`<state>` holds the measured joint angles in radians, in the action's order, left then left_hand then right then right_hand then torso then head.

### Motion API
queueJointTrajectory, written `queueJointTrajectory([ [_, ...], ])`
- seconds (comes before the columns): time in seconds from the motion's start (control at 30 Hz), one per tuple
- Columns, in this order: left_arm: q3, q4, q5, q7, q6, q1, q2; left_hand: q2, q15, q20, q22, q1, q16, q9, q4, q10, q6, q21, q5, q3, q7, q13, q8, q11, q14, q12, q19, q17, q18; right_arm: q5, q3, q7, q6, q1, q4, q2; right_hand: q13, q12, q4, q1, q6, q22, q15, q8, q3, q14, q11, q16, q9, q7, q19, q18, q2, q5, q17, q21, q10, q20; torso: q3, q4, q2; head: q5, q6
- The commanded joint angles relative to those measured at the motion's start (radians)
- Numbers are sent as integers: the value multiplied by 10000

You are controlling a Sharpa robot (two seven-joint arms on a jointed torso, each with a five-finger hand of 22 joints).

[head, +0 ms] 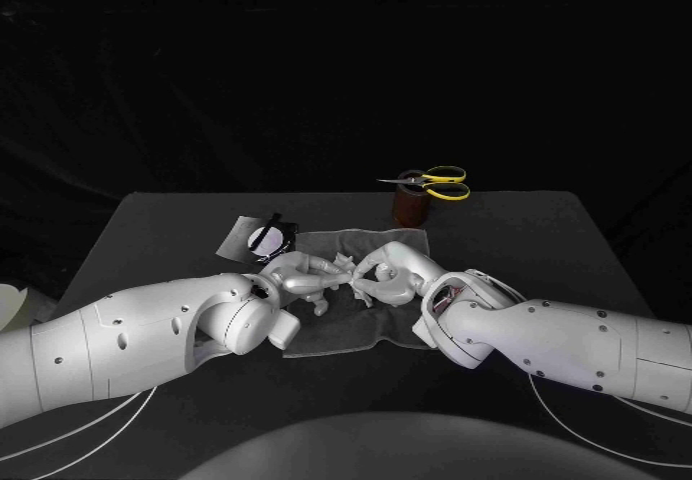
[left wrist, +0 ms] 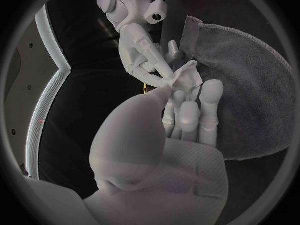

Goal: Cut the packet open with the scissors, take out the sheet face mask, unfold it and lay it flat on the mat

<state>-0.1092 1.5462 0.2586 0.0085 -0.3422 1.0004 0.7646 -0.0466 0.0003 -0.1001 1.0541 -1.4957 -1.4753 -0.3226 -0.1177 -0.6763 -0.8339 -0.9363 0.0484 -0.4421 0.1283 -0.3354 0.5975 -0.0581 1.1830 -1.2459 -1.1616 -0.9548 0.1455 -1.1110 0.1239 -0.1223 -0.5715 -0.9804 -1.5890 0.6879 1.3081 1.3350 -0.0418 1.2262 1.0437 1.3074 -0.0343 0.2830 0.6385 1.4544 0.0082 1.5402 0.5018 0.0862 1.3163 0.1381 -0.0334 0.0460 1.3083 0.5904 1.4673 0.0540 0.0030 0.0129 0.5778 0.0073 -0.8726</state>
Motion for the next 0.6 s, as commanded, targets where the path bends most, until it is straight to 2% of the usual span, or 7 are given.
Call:
queueJointTrajectory([
  [0.03, 8, 23, -186, 367, 180, 7, 8, -250, 9, 40, 91, 116, 23, -48, 324, -159, 15, -103, -2, -1006, 78, 100, 89, -13, -69, 159, 29, 4, 67, -122, -1, -27, 100, 5, 12, -3, 1160, 34, -42, 83, 131, 671, -215, 165, 39, 965, -69, 60, 169, -63, 50, 86, 2, 36, 2095, 23, 374, -2, 0, -4, -1, -5, 0],
  [0.07, 8, 23, -190, 391, 239, 7, 8, -411, -18, 71, 172, 242, 29, -22, 539, -250, -60, -187, -48, -1738, 86, 162, 77, -2, -65, 272, 49, -18, 68, -122, -1, -30, 104, 5, 15, -2, 1160, 34, -42, 83, 131, 671, -215, 165, 39, 965, -69, 60, 169, -63, 50, 86, 2, 36, 2095, 23, 374, -2, 0, -5, -1, -5, 0],
  [0.1, 8, 25, -194, 418, 315, 7, 7, -736, -74, 131, 348, 830, 16, -4, 744, -543, -337, -373, -31, -2862, 87, 201, 89, 33, -4, 338, 80, -86, 69, -122, -1, -35, 112, 6, 20, -3, 1160, 34, -42, 83, 131, 671, -215, 165, 39, 965, -69, 60, 169, -63, 50, 86, 2, 36, 2095, 23, 374, -2, -2, -6, 2, -7, 0],
  [0.13, 7, 27, -197, 447, 393, 7, 6, -865, -92, 157, 471, 1175, 2, -16, 1091, -603, -352, -497, 11, -3424, -35, 179, 75, 66, 66, 350, 94, -135, 74, -123, -1, -41, 121, 6, 25, -4, 1153, 21, -65, 85, 136, 673, -218, 170, 59, 964, -69, 57, 171, -62, 54, 85, -8, 36, 2089, 29, 373, -5, -2, -5, 1, -5, 0],
  [0.43, 7, 42, -264, 636, 794, 5, -7, -788, -117, 163, 539, 1549, -22, -144, 1345, -675, -614, -547, -3, -3652, -90, 134, 223, 131, 165, 343, 141, -275, 57, -65, -1, -60, 169, 6, 52, -8, 1041, -162, -55, 21, 82, 633, -214, 146, 52, 925, -53, 7, 164, -38, 3, 109, -51, 32, 1986, -161, 318, -5, -1, 4, 1, 4, 0],
  [0.6, 7, 33, -306, 641, 776, 4, -1, -699, -120, 165, 589, 1673, -32, -225, 1389, -679, -627, -600, 0, -3712, -99, 84, 270, 134, 180, 291, 116, -289, 45, 241, -1, 244, -40, 6, 19, 32, 930, -371, 13, -301, -578, 522, -45, -242, -278, 841, 159, -93, 21, 216, -185, 137, -351, 76, 1791, -640, 214, 95, 2, 4, 0, -5, 0],
])
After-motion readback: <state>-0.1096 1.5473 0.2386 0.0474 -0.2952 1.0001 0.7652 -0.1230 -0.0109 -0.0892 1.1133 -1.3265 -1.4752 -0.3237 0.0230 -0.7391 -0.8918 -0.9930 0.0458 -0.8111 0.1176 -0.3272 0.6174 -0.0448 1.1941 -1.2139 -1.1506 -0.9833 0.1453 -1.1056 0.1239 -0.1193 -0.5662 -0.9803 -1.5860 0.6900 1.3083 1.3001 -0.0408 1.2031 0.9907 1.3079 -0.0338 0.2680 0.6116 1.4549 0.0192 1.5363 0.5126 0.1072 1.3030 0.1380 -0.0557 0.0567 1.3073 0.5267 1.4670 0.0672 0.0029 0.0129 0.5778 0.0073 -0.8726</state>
